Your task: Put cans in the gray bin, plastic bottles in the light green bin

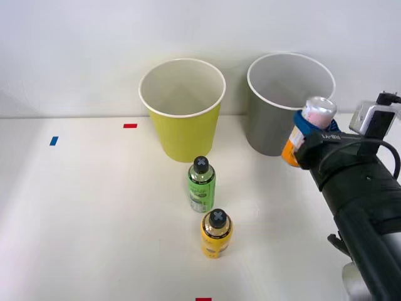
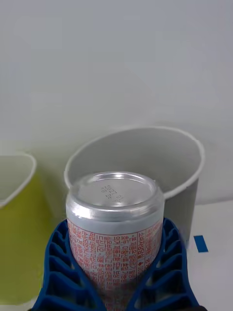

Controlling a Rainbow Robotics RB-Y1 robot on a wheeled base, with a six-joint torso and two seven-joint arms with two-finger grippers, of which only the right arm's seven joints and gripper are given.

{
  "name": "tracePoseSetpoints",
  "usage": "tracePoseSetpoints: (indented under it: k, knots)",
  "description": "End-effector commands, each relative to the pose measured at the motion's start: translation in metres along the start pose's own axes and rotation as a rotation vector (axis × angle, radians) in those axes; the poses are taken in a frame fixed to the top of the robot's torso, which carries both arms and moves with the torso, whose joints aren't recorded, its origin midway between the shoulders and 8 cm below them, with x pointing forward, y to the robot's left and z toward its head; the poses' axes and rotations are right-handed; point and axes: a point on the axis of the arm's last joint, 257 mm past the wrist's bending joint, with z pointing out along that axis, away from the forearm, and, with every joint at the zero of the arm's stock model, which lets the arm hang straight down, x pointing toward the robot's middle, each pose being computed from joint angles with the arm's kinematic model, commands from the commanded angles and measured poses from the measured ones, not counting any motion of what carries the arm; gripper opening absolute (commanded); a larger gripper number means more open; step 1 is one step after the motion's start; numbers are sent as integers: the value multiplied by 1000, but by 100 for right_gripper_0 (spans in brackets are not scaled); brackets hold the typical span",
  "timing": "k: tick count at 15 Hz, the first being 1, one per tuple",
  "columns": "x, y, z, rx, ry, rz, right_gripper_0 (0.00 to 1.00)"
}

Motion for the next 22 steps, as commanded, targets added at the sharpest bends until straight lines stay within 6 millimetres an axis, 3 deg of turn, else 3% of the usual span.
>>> tracePoseSetpoints:
  k: [1,4,9,11,14,18,22]
  knots:
    - [-36,15,15,-77,-63,86,0]
    - [-65,21,48,-157,-119,129,0]
    - [-107,5,123,-171,-229,134,0]
    - [-117,-4,142,-160,-246,113,0]
    - [-117,-19,166,-127,-241,69,0]
    - [-98,-29,193,-128,-204,17,0]
    - [-91,-28,199,-129,-190,4,0]
